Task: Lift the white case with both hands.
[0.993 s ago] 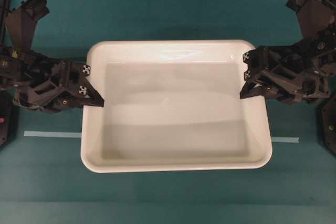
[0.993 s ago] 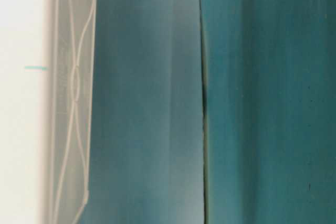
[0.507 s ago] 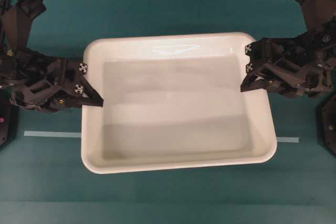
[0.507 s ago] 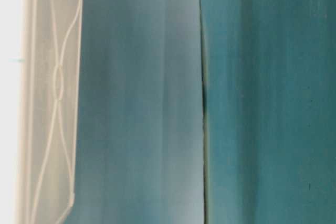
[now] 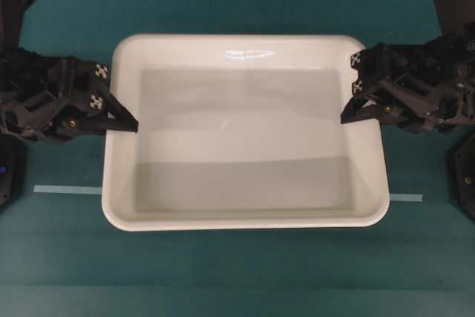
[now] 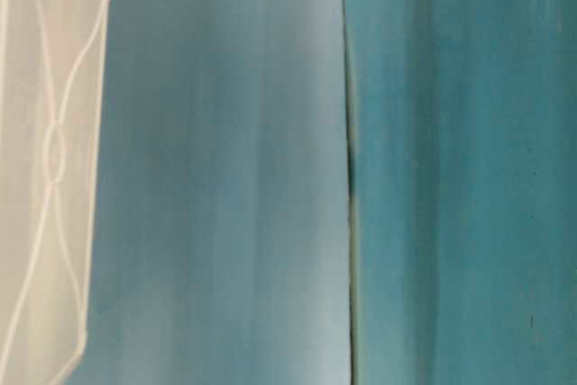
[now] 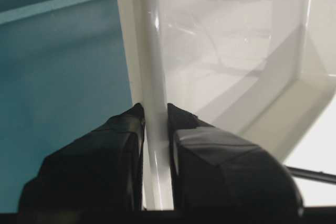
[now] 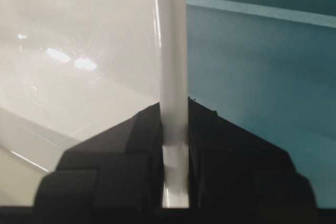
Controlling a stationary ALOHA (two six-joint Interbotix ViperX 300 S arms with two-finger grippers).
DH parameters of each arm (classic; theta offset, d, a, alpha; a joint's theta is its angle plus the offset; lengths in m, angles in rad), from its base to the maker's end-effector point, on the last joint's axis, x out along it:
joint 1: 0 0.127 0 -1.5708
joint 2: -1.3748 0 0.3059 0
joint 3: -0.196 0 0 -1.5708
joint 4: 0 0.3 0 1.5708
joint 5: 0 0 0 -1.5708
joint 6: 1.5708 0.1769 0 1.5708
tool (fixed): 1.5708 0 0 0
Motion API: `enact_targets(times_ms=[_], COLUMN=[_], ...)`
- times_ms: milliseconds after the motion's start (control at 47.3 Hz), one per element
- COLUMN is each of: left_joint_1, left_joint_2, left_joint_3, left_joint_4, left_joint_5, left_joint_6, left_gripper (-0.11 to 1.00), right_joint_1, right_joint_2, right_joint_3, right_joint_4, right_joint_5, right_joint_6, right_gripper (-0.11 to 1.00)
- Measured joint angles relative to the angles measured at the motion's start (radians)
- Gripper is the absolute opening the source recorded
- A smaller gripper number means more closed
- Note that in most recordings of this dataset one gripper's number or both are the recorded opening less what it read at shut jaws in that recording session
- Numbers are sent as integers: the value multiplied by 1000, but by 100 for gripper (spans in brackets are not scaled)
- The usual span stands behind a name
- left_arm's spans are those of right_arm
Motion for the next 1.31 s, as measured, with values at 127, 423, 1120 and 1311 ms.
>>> enact_targets(times_ms=[127,423,1120,1311], left_joint_1=[6,18,20,20], left_joint_2=[-8,-21,-15,6], left_joint_3=[-9,-37,-35,28], left_joint_4=[0,2,2,2], left_joint_5=[8,32,32,-9], left_joint_6=[0,0,11,12], left_gripper=[9,9,9,9], right_joint_1=[-2,-2,0,9], right_joint_2=[-5,-20,-21,-20], right_joint_3=[-18,-67,-52,0], right_joint_4=[-2,-23,-28,-28], right_joint_5=[3,17,15,14], right_joint_6=[0,2,2,2], right_gripper=[9,9,9,9])
